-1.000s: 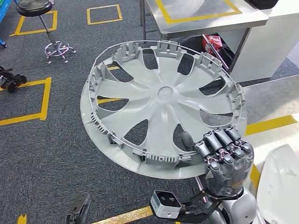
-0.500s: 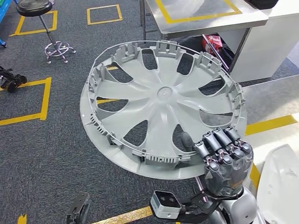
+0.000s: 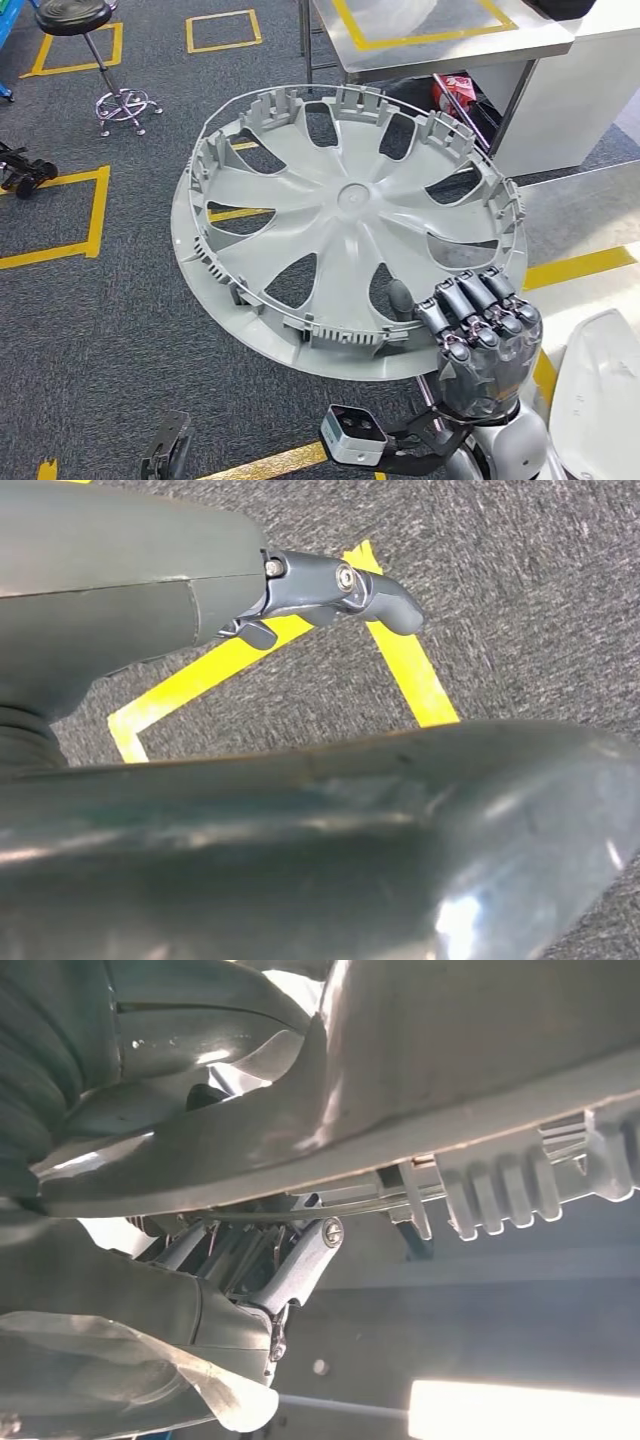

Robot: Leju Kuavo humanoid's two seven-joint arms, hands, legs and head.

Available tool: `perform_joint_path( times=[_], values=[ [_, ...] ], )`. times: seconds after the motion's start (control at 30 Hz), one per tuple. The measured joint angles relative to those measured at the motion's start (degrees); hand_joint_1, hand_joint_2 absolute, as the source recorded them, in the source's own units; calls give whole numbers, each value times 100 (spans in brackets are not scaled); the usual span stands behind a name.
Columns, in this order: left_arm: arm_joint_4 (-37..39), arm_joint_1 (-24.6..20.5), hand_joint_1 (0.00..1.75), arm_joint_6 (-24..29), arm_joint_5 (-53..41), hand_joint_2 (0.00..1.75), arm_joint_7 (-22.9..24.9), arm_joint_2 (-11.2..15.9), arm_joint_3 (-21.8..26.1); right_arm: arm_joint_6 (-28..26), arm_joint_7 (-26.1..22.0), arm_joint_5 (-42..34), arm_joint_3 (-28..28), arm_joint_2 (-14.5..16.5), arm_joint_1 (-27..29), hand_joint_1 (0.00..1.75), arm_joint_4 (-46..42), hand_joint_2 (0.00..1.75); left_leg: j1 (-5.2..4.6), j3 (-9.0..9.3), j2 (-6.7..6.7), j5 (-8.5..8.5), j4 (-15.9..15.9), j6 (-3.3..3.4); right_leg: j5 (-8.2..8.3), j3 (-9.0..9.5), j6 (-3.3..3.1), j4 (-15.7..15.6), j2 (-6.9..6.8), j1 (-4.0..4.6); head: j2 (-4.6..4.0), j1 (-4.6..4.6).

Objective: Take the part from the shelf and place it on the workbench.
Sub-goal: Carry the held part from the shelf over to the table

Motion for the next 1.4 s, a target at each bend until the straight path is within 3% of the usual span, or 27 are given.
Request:
perform_joint_path(
  times=[0.27,0.43,0.5,0.57,0.63,0.7,0.73,0.8,0.83,0.9,0.93,0.97,1.03,1.1,1.13,1.2,1.27,1.33,1.4],
  values=[
    [53,-45,0,-4,4,0,2,77,8,0,27,1,66,84,-29,175,141,175,-16,-12,-2,8,11,38,44,7,38,-50,-3,-20,0,-2],
    [70,-68,0,-9,4,0,7,73,10,-1,84,0,81,94,-40,175,174,175,3,51,12,134,-199,157,76,15,125,-136,24,-21,0,4],
    [71,-92,0,-12,1,0,7,60,10,-2,97,-1,91,93,-47,175,182,175,34,119,44,213,-348,211,-116,-150,147,180,88,-27,0,9],
    [71,-117,0,-16,-6,0,7,50,11,-2,112,-2,103,91,-50,175,193,175,36,135,78,230,-385,230,-366,-449,174,785,122,-37,0,10],
    [72,-124,0,-22,-16,0,13,37,13,-2,130,-2,109,85,-42,175,204,175,37,146,130,219,-385,218,-348,-592,202,1024,119,-53,0,10],
    [73,-125,0,-29,-34,0,20,20,13,-2,142,-2,111,81,-37,175,209,175,51,179,196,191,-382,177,-3,-353,220,497,20,-73,0,10],
    [74,-123,0,-31,-42,0,22,19,13,-2,145,-2,113,81,-41,175,211,175,45,201,229,172,-380,140,127,-179,224,150,-126,-53,0,14],
    [78,-118,0,-31,-55,0,25,22,14,-2,149,-2,118,81,-56,175,211,175,17,240,302,140,-369,62,235,55,152,-290,-328,-7,0,13],
    [80,-116,0,-29,-58,0,26,22,15,-2,152,-2,119,80,-60,175,211,175,-1,259,352,135,-376,32,215,74,98,-323,-335,22,0,4],
    [84,-121,0,-27,-64,0,28,1,15,-2,157,-3,117,77,-58,175,209,175,10,305,462,111,-396,-18,238,79,-8,-351,-171,19,0,-21],
    [85,-128,0,-26,-67,0,28,-12,15,-2,158,-3,115,75,-59,175,207,175,29,313,387,52,-363,-40,247,84,-48,-362,-89,14,0,-28],
    [85,-131,0,-25,-70,0,28,-22,14,-2,158,-3,114,74,-62,175,206,175,47,271,228,-62,-227,-54,258,91,-92,-374,-6,6,0,-36],
    [89,-116,0,-21,-76,0,33,-31,14,-2,155,-2,111,74,-70,175,205,175,63,10,-187,-406,386,-48,270,99,-155,-384,172,4,0,-62],
    [95,-79,0,-13,-91,0,47,-31,14,-2,152,-1,111,74,-69,175,207,175,45,-333,-340,-634,1057,-13,275,100,-186,-383,373,25,0,-76],
    [97,-66,0,-8,-105,0,53,-32,13,-2,152,-1,110,74,-65,175,207,175,34,-417,-362,-597,1170,13,276,103,-193,-383,477,37,0,-75],
    [98,-65,0,3,-148,0,59,-34,10,-2,154,-1,109,74,-60,175,207,175,15,-297,-438,-223,771,81,280,119,-196,-383,674,51,0,-74],
    [99,-71,0,13,-173,0,62,-28,8,-2,156,-1,109,74,-62,175,207,175,15,-12,-733,138,78,141,288,124,-180,-380,838,45,0,-69],
    [102,-82,0,19,-180,0,69,-16,8,-3,158,-1,109,74,-68,175,208,175,11,142,-948,205,-284,157,320,86,-121,-395,980,13,0,-80],
    [103,-108,0,22,-187,0,77,-15,8,-4,163,-2,108,73,-67,175,209,175,6,189,-864,210,-410,165,370,37,-35,-442,1105,-16,0,-99]
  ],
)
